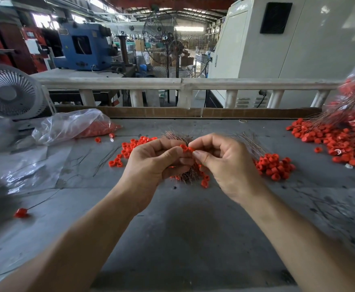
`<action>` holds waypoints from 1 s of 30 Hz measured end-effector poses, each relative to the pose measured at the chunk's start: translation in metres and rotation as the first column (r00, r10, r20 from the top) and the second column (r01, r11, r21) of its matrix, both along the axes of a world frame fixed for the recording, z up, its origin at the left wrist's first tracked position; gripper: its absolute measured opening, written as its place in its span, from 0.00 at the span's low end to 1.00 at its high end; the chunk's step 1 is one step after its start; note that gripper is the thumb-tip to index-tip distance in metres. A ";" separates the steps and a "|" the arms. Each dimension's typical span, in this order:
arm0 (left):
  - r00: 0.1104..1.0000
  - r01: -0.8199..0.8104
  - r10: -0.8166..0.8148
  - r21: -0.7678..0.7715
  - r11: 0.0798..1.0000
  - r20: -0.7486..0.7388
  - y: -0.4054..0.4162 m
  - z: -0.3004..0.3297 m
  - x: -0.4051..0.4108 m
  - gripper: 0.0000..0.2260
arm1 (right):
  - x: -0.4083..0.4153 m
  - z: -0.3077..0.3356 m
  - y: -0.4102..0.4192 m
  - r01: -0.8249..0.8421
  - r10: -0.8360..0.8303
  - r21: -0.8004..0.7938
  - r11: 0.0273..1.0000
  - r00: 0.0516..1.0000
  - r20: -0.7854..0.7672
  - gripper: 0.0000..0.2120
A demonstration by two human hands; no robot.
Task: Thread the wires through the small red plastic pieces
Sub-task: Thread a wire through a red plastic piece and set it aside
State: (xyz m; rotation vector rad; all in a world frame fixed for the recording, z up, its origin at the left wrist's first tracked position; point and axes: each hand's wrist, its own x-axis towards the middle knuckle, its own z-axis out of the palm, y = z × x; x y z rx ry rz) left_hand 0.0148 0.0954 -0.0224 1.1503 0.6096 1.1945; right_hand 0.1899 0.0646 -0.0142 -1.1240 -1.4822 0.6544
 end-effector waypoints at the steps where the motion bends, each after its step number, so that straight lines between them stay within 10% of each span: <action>1: 1.000 -0.003 0.003 0.003 1.000 -0.004 0.000 0.000 0.000 0.12 | 0.001 0.000 -0.001 0.001 -0.001 -0.009 1.000 1.000 0.001 0.08; 30: 0.986 -0.033 0.065 0.203 0.979 -0.155 -0.007 0.002 0.002 0.07 | -0.005 0.007 -0.010 0.113 -0.149 0.208 0.972 0.974 0.170 0.06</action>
